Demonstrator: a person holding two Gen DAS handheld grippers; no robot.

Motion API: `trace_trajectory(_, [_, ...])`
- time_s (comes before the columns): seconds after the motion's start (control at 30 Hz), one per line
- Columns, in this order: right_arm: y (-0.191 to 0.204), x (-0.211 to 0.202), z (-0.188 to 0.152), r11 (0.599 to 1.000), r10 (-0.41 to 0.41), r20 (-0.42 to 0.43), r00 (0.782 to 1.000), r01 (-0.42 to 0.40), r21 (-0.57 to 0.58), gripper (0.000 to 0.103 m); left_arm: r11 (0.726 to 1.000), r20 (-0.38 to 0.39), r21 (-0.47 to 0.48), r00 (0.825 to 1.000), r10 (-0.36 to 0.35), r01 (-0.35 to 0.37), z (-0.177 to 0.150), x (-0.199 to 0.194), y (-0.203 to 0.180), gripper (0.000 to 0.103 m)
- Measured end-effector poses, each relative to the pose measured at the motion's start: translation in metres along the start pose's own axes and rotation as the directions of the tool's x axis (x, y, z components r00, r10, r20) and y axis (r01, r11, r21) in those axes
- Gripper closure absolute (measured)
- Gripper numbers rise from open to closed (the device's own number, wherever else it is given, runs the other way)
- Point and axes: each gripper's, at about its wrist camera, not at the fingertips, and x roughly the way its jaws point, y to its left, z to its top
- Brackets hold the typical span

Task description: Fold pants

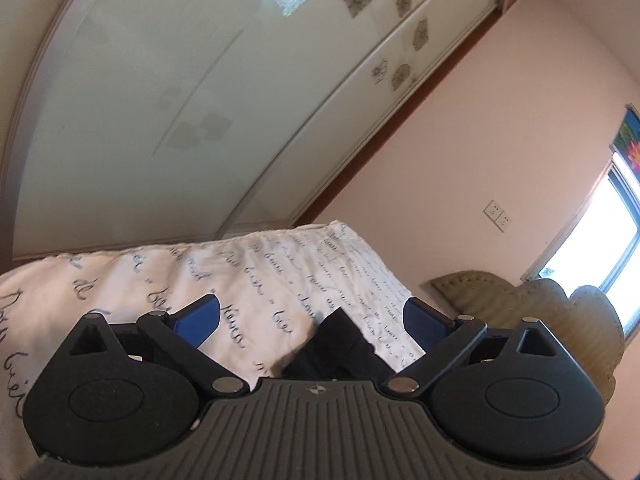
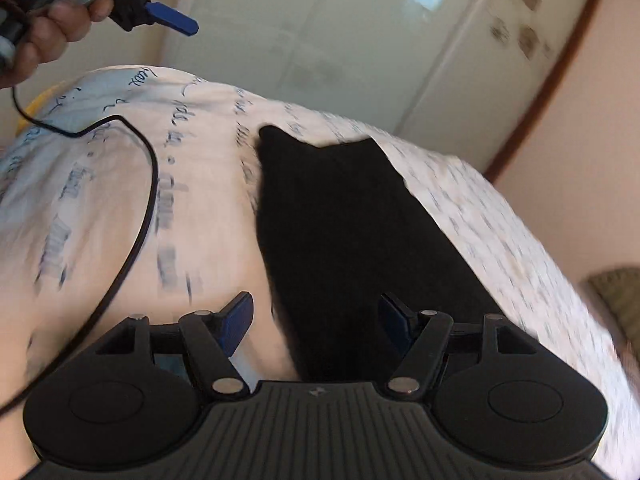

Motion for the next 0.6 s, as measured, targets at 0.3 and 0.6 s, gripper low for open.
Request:
trace_trajectory(0.3, [0.012,0.067,0.051,0.997,-0.077,0.04,0.996,0.077,-0.021,0.031,0.966,-0.153,-0.238,0.978,-0.14,0.101,-0.007,0.023,0.02,0.004])
trace_trajectory(0.6, [-0.013,0.064,0.042,0.976,0.027,0.075,0.997,-0.043,0.213,0.074,0.888,-0.279,-0.454,0.933,-0.226,0.079,-0.05,0.067,0.027,0.002])
